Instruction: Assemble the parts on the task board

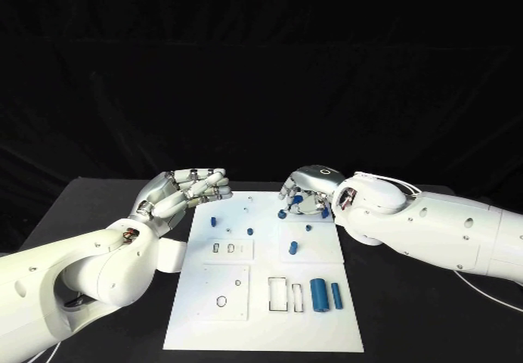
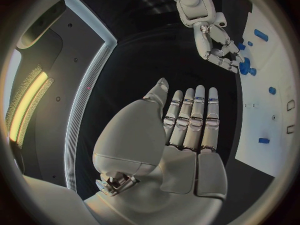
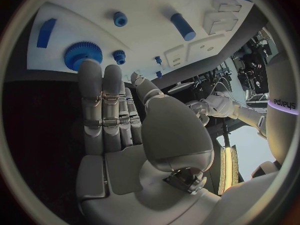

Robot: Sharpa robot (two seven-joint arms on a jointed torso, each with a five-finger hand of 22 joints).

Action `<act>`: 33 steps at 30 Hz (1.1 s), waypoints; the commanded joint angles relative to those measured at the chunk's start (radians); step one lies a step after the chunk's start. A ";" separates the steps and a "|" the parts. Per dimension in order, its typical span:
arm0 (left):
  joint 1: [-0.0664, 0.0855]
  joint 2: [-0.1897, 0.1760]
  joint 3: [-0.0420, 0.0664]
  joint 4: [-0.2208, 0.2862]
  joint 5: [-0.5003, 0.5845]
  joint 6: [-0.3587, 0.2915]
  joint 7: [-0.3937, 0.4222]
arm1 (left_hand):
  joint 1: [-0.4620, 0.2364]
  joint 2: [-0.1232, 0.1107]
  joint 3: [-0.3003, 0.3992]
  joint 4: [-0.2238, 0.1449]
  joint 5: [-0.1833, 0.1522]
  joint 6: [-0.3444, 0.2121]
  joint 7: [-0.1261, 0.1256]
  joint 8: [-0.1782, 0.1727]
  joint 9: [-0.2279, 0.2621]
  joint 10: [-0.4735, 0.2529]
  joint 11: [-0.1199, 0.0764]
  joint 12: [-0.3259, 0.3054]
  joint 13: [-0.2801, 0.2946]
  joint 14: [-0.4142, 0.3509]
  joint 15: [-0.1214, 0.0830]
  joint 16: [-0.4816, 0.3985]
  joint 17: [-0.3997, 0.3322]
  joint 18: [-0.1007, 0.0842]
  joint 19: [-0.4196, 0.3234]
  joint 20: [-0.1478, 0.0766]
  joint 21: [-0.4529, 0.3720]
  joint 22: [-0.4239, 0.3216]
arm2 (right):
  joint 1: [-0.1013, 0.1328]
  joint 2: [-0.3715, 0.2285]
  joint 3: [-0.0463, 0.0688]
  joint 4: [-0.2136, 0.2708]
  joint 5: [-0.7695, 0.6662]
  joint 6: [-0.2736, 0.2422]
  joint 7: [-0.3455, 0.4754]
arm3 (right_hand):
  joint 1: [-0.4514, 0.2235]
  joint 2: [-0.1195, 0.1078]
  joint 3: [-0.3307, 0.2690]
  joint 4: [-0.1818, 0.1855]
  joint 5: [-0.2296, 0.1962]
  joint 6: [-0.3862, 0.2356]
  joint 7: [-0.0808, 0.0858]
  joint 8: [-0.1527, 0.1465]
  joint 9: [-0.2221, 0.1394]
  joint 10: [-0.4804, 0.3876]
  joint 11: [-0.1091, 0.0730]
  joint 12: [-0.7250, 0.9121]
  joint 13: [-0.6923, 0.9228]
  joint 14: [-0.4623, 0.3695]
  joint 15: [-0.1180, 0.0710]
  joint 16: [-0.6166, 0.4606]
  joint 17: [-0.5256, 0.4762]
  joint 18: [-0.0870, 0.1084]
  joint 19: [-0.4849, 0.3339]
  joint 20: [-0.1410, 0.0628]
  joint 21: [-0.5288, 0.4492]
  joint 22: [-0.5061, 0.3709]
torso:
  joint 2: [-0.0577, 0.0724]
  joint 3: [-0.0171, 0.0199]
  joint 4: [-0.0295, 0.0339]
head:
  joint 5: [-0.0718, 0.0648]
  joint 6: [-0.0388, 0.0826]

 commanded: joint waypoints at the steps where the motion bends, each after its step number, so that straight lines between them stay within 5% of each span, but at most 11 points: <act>1: 0.002 0.001 0.001 0.005 -0.008 0.028 0.014 | -0.003 -0.006 -0.001 -0.003 0.001 0.004 0.002 -0.007 -0.002 0.006 0.000 -0.008 -0.002 0.005 0.004 -0.008 -0.002 0.009 0.009 -0.001 0.002 -0.002 | 0.002 0.002 0.001 0.001 -0.112 0.066 -0.078 | -0.008 -0.024 0.044 0.022 0.005 0.005 -0.004 -0.002 0.012 -0.022 0.006 0.010 0.023 0.036 -0.003 0.173 0.166 -0.028 0.009 -0.001 0.170 0.207 | 0.012 -0.0055 0.0027 | -0.003 -0.003; 7: 0.002 0.000 0.001 0.006 -0.008 0.030 0.010 | -0.005 -0.006 -0.002 -0.003 0.001 0.004 0.002 -0.009 -0.002 0.005 0.001 -0.011 -0.002 0.004 0.005 -0.011 -0.002 0.009 0.009 -0.001 0.001 -0.003 | 0.003 0.006 0.001 0.000 -0.128 0.092 -0.089 | -0.010 -0.059 0.102 0.053 0.006 -0.006 -0.007 -0.005 0.029 -0.038 0.006 0.021 0.051 0.035 -0.001 0.340 0.323 -0.052 0.009 0.008 0.348 0.428 | 0.015 -0.0073 0.0055 | -0.002 -0.003; 13: 0.002 0.000 0.001 0.007 -0.007 0.033 0.004 | -0.007 -0.006 -0.002 -0.003 0.001 0.004 0.004 -0.012 -0.002 0.004 0.002 -0.015 -0.002 0.003 0.006 -0.014 -0.003 0.008 0.008 0.000 0.000 -0.005 | 0.003 0.017 0.001 -0.002 -0.131 0.108 -0.091 | -0.009 -0.071 0.126 0.069 0.007 -0.007 -0.006 -0.005 0.037 -0.041 0.005 0.025 0.061 0.042 -0.005 0.423 0.399 -0.066 0.018 0.015 0.423 0.528 | 0.019 -0.0072 0.0066 | 0.001 0.000; 33: 0.003 -0.002 0.001 0.012 -0.001 0.034 -0.005 | -0.009 -0.004 -0.001 -0.003 0.004 0.004 0.005 -0.015 -0.002 0.004 0.003 -0.019 -0.002 0.003 0.007 -0.019 -0.005 0.008 0.006 0.000 -0.002 -0.006 | 0.003 0.056 0.001 -0.033 -0.128 0.130 -0.088 | -0.001 -0.074 0.166 0.088 0.026 0.004 -0.003 -0.001 0.051 -0.030 0.003 0.031 0.073 0.054 -0.007 0.555 0.526 -0.074 0.022 0.019 0.478 0.601 | 0.028 -0.0080 0.0066 | 0.017 -0.002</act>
